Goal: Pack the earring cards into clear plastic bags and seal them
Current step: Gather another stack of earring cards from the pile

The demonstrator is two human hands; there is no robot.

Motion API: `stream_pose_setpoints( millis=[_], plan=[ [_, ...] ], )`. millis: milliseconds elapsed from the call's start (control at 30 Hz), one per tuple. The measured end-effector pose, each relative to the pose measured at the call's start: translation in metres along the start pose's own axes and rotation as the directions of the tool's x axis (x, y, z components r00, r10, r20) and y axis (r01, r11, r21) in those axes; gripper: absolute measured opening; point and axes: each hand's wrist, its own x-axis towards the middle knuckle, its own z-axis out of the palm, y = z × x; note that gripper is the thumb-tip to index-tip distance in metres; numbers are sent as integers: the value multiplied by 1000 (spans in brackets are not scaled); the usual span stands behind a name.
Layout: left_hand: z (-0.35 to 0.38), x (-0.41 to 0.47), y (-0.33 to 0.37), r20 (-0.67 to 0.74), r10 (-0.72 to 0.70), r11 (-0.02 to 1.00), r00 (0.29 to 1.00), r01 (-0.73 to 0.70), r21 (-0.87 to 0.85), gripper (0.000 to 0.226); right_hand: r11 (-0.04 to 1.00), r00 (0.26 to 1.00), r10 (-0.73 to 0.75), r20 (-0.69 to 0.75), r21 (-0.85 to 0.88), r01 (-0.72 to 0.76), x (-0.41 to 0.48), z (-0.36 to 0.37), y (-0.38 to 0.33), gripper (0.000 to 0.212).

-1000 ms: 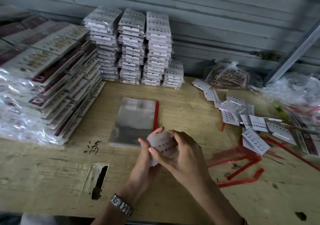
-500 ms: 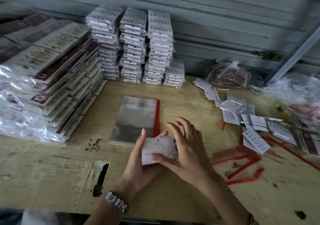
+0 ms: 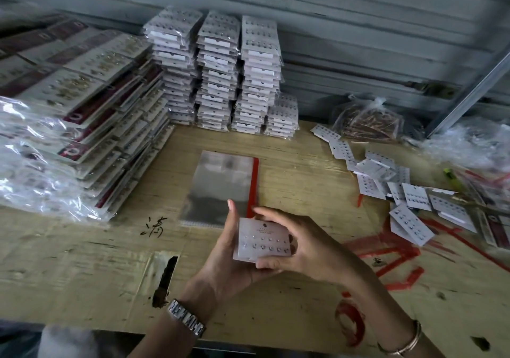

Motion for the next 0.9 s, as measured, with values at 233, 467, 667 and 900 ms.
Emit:
stream_pose_setpoints(
  millis=[233,467,667,900],
  plan=[
    [-1,1,-2,-14,15,1000,1000,-15,-9,96,998,995,-48,-86,-45,44,0,7,0,86],
    [1,4,-4,-12,7,1000,1000,-7,14,90,999,993,-31,-116,18,33,1,5,1,88],
    [2,1,-5,-1,30,1000,1000,-30,1,94,996,998,-29,-52,-80,25,1,6,5,95],
    [3,2,-6,12,46,998,999,-46,36,85,991,999,-33,21,-129,35,3,7,5,95]
  ],
)
